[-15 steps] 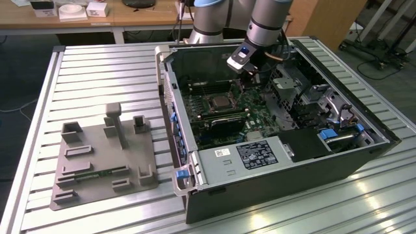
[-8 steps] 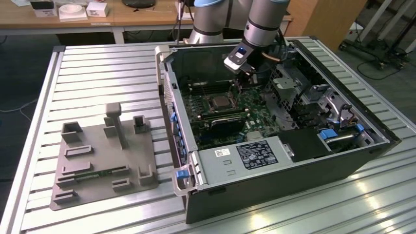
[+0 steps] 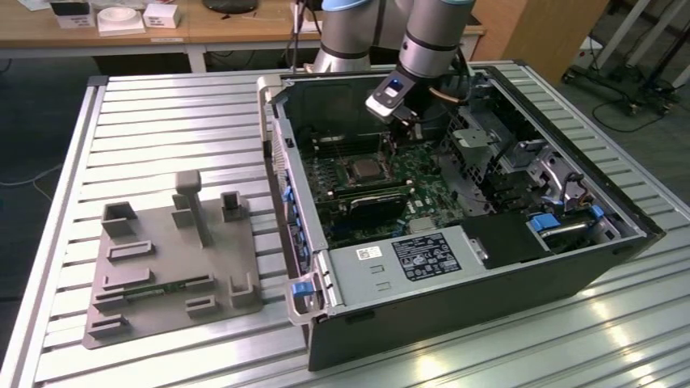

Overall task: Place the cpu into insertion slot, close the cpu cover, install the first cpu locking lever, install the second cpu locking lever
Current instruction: 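Close the cpu cover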

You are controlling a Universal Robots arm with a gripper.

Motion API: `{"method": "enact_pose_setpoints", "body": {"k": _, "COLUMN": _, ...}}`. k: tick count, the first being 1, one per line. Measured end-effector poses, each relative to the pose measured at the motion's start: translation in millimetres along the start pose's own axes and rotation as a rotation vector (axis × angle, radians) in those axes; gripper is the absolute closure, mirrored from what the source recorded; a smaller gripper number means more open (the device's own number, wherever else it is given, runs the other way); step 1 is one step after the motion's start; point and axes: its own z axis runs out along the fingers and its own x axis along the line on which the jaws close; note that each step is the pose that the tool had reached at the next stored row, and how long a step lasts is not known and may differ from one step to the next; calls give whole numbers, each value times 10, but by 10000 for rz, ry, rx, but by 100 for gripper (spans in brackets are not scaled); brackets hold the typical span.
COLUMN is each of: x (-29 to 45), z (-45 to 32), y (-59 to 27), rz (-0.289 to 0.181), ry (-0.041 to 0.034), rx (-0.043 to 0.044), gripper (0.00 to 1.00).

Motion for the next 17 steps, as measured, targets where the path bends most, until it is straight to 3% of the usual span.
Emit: {"method": "enact_pose_setpoints", "body": {"k": 17, "x": 0, "z": 46, "y": -184, "rz": 0, "ry": 2, "rx": -1, "gripper": 90}}
